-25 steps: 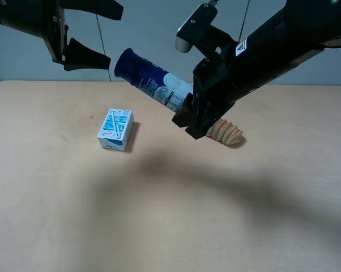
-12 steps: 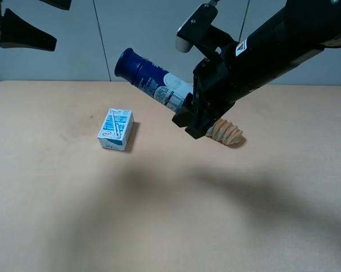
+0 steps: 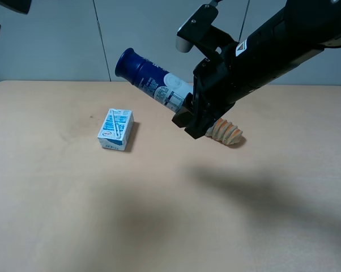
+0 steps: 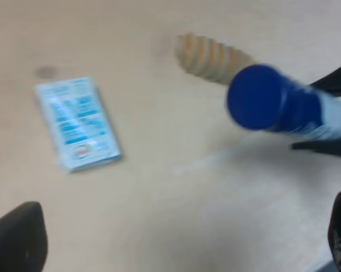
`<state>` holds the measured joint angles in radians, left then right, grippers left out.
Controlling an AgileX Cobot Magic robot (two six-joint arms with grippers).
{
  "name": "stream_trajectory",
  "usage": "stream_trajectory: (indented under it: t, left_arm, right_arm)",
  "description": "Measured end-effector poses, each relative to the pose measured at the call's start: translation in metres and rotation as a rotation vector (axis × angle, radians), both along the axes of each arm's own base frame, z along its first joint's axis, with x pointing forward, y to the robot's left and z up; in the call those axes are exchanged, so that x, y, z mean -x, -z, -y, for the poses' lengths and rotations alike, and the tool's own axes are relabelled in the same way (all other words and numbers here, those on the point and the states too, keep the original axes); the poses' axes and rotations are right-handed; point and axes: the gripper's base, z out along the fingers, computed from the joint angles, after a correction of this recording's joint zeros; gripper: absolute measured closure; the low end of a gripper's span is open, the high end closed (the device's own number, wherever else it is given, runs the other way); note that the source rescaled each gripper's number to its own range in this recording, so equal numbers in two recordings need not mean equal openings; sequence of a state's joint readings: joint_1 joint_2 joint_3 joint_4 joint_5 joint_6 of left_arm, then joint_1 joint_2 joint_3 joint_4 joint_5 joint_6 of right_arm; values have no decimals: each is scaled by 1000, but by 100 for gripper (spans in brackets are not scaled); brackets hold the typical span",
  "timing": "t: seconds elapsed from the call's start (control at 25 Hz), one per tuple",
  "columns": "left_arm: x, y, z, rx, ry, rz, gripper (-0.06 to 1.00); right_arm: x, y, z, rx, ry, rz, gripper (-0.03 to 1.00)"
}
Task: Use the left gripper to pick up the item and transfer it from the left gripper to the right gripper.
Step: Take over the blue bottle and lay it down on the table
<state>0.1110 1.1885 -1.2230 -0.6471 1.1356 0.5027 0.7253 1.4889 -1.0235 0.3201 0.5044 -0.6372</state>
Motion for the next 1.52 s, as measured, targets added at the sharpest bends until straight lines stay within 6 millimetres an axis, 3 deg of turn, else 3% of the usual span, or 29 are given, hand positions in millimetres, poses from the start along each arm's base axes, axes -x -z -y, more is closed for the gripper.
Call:
stream_trajectory:
  t: [0.24,0.36,0.8,1.08,1.32,1.52]
  left_arm:
    - [40,-18,-6,-117,-84,79,-5]
    - [60,-14,-6,-133,-118,95,-5]
    - [149,40,-4,-204,-187,186,-5]
    - [203,57,-11,-304,-318,339,-5]
    - [234,74,-19,-349,-473,375,-5]
    - [244,97,-22,-353,-527,337,-5]
  right_arm:
    - [0,0,0,0,0,0,97]
    - [0,0,0,0,0,0,97]
    - [0,0,0,-6,4,-6,97]
    - [0,0,-1,-14,8,-13,97]
    - [1,0,-1,-16,9,-14,97]
    - [1,0,-1,-19,10,-17,97]
